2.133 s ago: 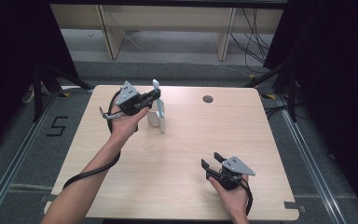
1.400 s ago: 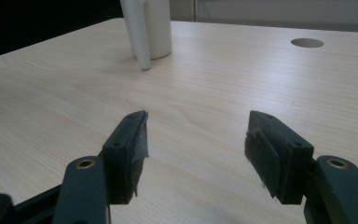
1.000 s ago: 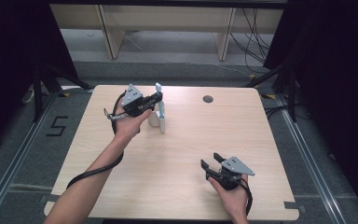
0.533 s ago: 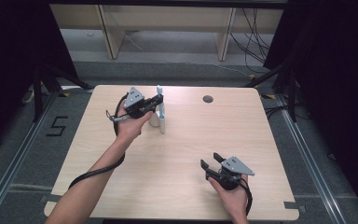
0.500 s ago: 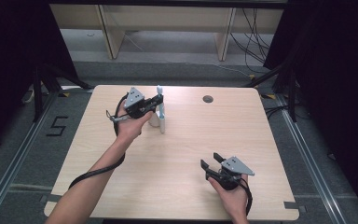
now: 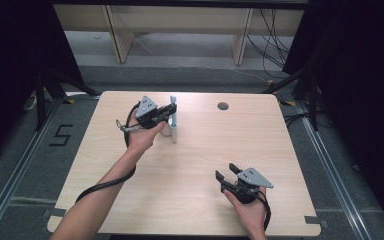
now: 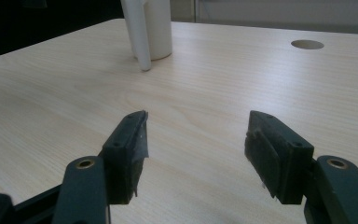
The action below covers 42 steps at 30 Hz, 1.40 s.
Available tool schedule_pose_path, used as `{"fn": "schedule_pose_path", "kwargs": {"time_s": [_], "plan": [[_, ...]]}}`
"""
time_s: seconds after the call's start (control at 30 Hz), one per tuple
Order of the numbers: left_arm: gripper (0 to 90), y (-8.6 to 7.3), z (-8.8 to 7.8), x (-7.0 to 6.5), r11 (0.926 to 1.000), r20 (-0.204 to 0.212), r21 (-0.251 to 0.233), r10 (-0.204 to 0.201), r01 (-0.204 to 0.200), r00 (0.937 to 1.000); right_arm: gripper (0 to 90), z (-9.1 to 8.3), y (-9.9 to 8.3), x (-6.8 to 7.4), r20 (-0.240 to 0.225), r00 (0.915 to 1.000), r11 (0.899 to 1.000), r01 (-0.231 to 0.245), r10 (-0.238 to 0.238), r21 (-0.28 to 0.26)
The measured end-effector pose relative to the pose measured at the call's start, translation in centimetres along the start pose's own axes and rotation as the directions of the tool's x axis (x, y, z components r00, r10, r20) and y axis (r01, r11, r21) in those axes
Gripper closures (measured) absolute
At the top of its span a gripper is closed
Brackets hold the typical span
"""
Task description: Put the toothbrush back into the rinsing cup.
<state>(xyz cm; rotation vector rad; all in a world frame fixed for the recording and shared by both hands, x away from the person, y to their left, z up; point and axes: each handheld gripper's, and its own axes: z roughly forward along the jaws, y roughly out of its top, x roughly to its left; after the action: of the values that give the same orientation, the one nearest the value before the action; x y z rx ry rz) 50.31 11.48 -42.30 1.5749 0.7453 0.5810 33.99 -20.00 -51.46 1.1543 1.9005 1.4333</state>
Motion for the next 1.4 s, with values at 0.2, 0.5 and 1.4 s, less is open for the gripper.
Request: {"fn": "schedule_pose_path", "kwargs": {"time_s": [0.2, 0.5, 1.4], "plan": [[85.0, -0.6, 0.2, 0.0, 1.0, -0.002, 0.009, 0.003, -0.003, 1.0, 39.6, -0.3, 0.1, 0.2, 0.01, 0.9998, 0.999, -0.019, 0.019, 0.026], [84.9, -1.3, 0.5, 0.0, 0.9998, -0.006, 0.019, -0.002, 0.002, 1.0, 39.6, -0.1, 0.0, 0.0, 0.006, 0.9998, 1.0, 0.018, -0.018, 0.011], [84.7, -3.3, 0.9, 0.1, 0.9981, -0.008, 0.059, -0.019, 0.019, 0.9998, 39.6, 0.1, -0.1, 0.2, -0.006, 1.0, 1.0, -0.002, 0.002, 0.006]]}}
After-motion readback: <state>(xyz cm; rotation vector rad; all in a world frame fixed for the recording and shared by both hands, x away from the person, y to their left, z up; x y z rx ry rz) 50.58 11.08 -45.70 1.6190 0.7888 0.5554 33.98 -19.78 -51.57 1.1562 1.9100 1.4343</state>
